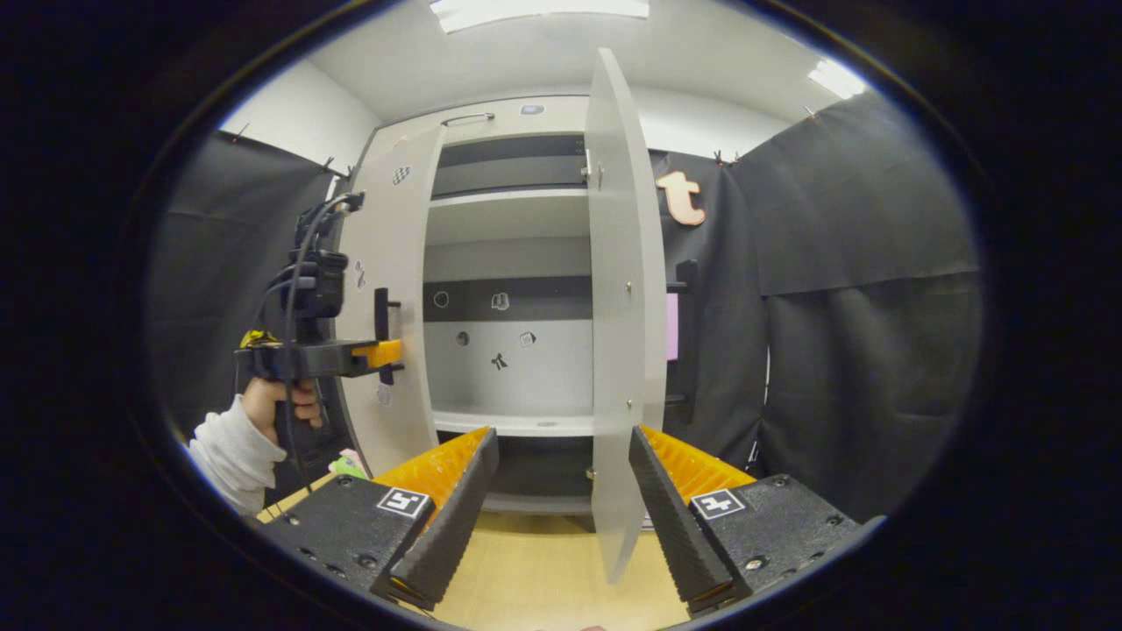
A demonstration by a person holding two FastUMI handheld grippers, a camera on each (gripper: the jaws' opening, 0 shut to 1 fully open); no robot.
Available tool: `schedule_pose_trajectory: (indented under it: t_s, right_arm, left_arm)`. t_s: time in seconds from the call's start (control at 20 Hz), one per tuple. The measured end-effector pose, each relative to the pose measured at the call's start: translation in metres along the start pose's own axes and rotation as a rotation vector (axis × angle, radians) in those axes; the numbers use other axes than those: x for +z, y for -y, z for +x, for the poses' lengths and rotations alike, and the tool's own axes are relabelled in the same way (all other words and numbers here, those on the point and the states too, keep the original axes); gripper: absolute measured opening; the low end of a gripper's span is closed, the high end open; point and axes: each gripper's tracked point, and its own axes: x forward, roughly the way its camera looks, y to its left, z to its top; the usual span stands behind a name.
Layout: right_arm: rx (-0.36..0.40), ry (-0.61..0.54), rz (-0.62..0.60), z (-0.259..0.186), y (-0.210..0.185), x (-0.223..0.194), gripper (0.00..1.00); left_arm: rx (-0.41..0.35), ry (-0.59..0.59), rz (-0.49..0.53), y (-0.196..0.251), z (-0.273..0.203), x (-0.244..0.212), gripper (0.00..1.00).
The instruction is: Open the right door of the double-door shoe cabinet with the right hand, and open the left door with the left hand.
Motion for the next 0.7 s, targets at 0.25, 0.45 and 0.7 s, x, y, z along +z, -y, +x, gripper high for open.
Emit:
schedule_pose_trajectory:
  t_s: [0.25, 0.45, 0.7]
  right_arm:
    - [0.017, 0.001, -0.006, -0.003, -0.012, -0.001, 0.95]
    - [0.034, -0.001, -0.013, -0.002, -0.022, -0.002, 0.94]
    - [0.064, -0.004, -0.019, 0.006, -0.039, -0.004, 0.94]
  left_arm:
    - [-0.009, -0.008, 0.013, -0.017, -0.043, 0.002, 0.06]
    - [0.016, 0.009, 0.014, -0.039, -0.072, 0.003, 0.06]
    - [0.082, 0.029, 0.017, -0.079, -0.103, 0.003, 0.05]
